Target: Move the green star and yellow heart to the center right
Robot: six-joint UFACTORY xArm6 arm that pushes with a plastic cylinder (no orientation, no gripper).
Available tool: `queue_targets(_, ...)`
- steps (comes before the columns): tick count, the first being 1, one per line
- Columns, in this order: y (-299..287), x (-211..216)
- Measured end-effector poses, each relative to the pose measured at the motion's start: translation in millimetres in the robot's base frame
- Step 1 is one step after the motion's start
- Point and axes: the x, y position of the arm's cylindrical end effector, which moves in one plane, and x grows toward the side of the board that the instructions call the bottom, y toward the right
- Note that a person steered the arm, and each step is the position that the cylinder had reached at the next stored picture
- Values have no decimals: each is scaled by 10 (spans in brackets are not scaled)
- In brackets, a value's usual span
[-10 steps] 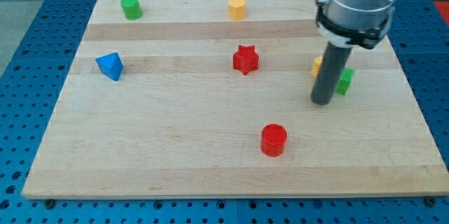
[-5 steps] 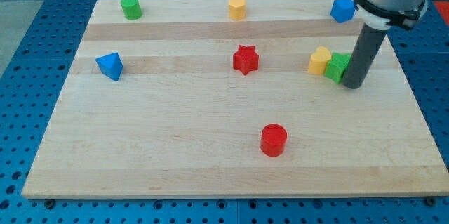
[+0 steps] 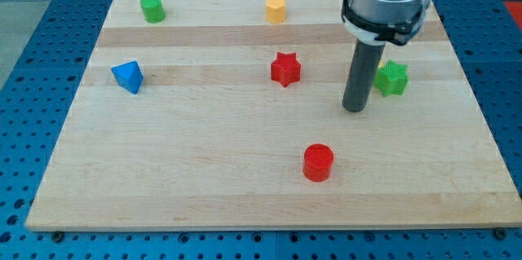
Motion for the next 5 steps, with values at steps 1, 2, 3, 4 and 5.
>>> queue_targets(1, 0, -222)
queue_targets(2, 2, -388)
queue_targets(3, 12, -452)
queue_targets(4, 133, -451)
queue_targets(5, 232, -451)
